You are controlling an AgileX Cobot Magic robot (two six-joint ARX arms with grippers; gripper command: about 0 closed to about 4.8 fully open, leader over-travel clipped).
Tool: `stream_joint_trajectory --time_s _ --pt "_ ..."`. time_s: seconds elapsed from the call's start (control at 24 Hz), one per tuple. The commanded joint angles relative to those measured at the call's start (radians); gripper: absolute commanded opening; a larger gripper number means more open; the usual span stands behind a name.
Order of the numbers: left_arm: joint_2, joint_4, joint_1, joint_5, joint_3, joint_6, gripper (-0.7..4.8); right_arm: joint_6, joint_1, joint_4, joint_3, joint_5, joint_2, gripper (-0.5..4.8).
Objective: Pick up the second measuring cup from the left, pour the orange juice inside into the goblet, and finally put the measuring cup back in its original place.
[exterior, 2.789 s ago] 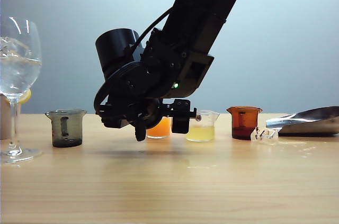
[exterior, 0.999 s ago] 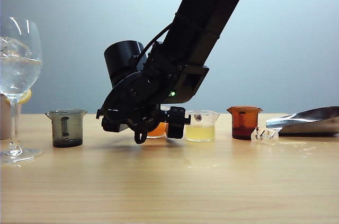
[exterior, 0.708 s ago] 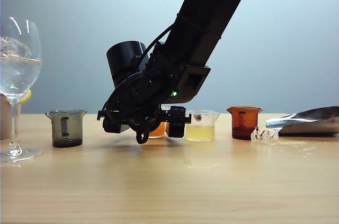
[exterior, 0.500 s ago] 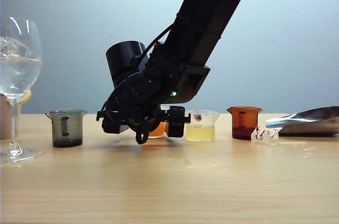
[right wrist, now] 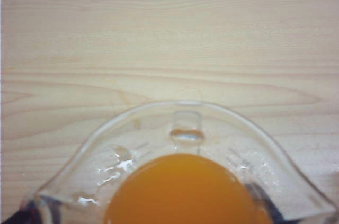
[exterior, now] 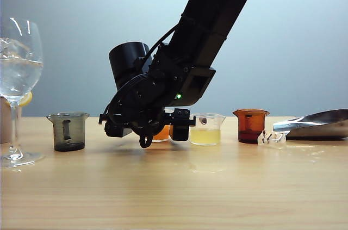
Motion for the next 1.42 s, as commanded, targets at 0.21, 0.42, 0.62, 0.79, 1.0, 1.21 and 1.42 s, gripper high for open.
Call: stream_joint_trajectory --time_s 0.21,0.42,0.62,0.79,1.0,1.21,1.42 --pt "0.000 0.013 0.000 0.003 0.006 0.001 -0.06 -0.002 0.000 0.008 0.003 -0.002 -0.001 3.96" --pt "0.000 0.013 0.000 0.003 0.006 0.001 -0.06 -0.002 0.000 0.006 0.003 -0.002 -0.001 3.68" --pt "0.000 0.013 0.000 0.003 0.006 0.001 -0.06 -0.002 -0.001 0.006 0.003 -0.001 -0.001 3.68" --pt "0.000 0.013 0.000 0.003 0.006 0.001 -0.06 -0.002 -0.007 0.006 0.003 -0.002 -0.001 3.68" --pt "0.000 0.013 0.000 0.003 0.006 0.001 -0.06 -0.002 -0.015 0.006 0.003 -0.003 -0.001 3.68" --pt "0.000 0.013 0.000 0.003 0.006 0.001 -0.06 -0.002 -0.018 0.007 0.003 -0.020 -0.001 3.68" --pt "0.000 0.013 0.000 0.003 0.006 0.001 -0.06 -0.002 -0.021 0.006 0.003 -0.037 -0.001 3.35"
